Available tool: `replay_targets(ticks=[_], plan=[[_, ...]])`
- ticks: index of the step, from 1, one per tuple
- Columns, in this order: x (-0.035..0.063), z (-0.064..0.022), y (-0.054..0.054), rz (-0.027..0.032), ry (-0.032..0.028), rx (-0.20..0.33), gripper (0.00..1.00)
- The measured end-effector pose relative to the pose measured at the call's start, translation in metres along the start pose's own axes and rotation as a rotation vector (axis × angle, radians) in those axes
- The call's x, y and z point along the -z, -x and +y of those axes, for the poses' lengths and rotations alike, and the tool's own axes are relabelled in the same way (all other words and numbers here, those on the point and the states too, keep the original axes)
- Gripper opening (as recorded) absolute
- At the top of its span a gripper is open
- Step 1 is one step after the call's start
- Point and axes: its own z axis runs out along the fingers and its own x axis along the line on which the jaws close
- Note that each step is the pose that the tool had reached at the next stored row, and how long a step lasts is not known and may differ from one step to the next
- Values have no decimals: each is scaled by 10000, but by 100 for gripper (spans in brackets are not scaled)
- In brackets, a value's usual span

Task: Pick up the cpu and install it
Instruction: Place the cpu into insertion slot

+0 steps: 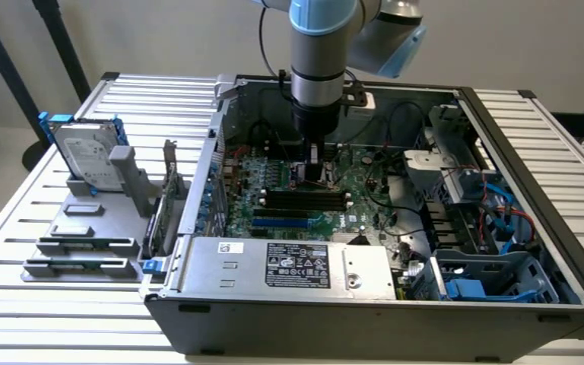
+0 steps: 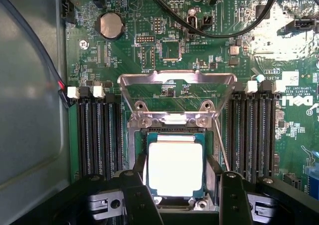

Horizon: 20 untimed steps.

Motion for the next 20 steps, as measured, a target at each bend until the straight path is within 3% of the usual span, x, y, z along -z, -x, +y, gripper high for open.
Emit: replay_targets(ticks=[20], plan=[[-22, -13, -5, 0, 40, 178, 55]])
